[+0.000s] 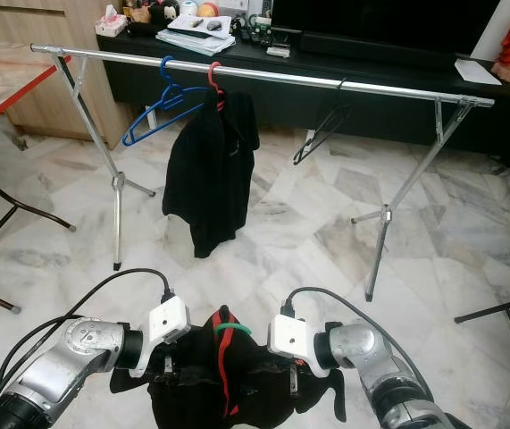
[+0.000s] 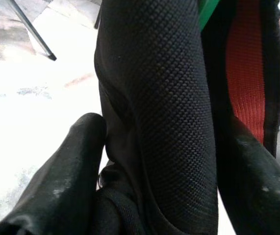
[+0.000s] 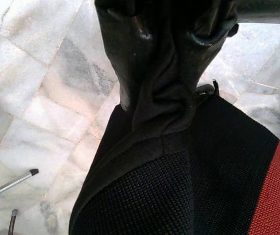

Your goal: Hang hanger

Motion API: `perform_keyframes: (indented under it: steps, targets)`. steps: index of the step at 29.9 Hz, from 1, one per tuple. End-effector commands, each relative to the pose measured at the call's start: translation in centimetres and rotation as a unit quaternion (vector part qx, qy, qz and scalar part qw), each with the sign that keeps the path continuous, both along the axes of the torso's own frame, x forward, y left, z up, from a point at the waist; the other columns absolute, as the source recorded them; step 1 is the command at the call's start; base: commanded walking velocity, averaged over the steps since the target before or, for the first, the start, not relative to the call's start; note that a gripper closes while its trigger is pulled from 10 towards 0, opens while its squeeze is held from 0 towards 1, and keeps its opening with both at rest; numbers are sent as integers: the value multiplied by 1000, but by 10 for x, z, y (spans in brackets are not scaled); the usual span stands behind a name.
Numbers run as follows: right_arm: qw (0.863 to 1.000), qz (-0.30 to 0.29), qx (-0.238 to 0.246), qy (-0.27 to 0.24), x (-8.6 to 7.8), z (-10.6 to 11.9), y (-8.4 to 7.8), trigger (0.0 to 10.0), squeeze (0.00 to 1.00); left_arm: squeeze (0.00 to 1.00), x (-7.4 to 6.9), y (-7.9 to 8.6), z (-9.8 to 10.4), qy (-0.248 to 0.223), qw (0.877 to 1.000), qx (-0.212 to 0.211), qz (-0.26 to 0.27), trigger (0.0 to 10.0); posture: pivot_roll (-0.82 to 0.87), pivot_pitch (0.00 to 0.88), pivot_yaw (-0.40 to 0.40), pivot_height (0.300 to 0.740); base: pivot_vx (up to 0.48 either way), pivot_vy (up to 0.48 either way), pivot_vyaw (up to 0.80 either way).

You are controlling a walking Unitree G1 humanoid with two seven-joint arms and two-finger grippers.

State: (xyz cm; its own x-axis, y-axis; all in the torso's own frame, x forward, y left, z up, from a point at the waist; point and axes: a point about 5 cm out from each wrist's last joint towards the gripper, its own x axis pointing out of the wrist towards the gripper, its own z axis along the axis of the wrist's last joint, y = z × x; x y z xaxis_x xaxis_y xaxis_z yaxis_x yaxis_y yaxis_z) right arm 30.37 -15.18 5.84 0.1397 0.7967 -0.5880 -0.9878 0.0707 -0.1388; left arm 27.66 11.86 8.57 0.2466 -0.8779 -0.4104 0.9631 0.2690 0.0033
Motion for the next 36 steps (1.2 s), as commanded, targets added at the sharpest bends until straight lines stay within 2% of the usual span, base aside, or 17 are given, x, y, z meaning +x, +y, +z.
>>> perform_keyframes:
  steps: [1, 36]
  targets:
    - [1000, -1, 18, -23, 7, 10, 3, 0, 0, 0, -2, -2, -2, 2, 1000, -1, -5, 0, -48, 119, -102, 740, 0, 0, 0]
    - [999, -18, 19, -32, 9, 10, 5, 0, 0, 0, -4, -6, 1, 2, 1000, -12, -16, 0, -46, 132, -100, 740, 0, 0, 0]
